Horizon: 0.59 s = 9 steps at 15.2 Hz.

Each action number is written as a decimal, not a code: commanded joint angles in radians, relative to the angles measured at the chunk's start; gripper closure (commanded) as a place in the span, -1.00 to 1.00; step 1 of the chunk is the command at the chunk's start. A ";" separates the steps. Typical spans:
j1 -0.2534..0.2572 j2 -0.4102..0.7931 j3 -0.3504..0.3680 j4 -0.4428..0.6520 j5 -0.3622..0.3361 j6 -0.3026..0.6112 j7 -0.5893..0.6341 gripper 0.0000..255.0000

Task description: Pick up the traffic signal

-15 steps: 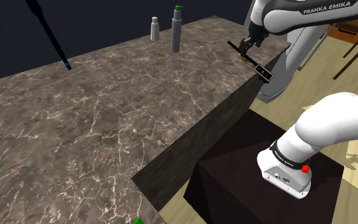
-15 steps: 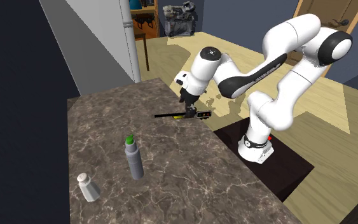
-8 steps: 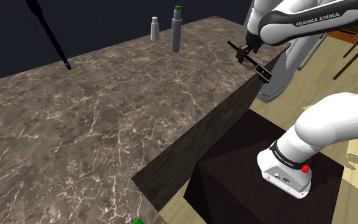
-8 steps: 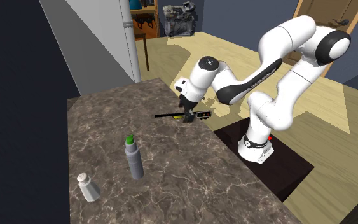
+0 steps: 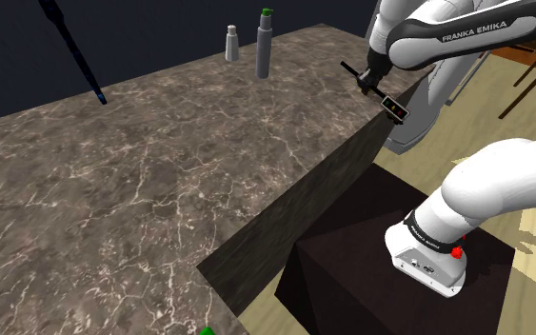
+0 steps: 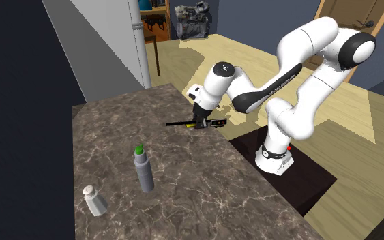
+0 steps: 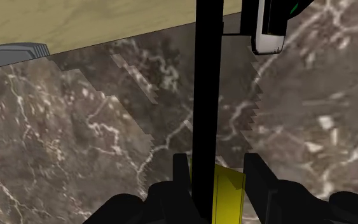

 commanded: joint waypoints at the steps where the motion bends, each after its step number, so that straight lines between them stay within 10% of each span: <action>1: 0.000 0.000 0.000 -0.001 0.000 0.000 0.000 1.00; 9: 0.012 -0.031 0.005 0.058 0.028 -0.086 -0.035 1.00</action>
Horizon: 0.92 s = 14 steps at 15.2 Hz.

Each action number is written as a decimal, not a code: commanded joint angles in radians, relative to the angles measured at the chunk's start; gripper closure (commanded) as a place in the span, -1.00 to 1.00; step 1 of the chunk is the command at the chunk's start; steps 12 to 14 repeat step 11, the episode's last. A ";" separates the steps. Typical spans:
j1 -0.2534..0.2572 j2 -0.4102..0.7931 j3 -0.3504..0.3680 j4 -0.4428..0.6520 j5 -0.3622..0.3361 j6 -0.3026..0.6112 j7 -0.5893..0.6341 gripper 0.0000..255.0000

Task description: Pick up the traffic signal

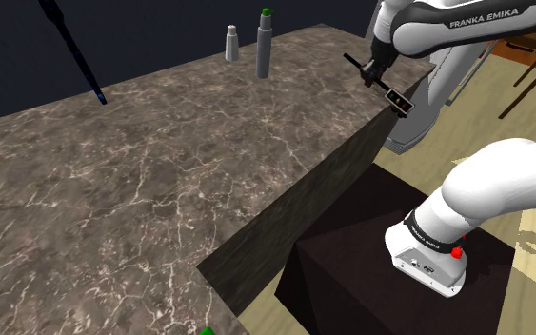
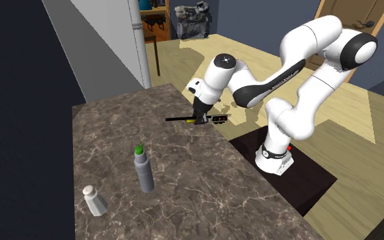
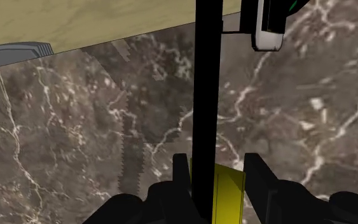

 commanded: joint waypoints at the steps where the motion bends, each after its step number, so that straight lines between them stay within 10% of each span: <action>1: 0.003 -0.007 0.002 0.020 0.008 -0.026 -0.010 1.00; 14: 0.013 -0.029 0.009 0.111 0.036 -0.133 -0.052 1.00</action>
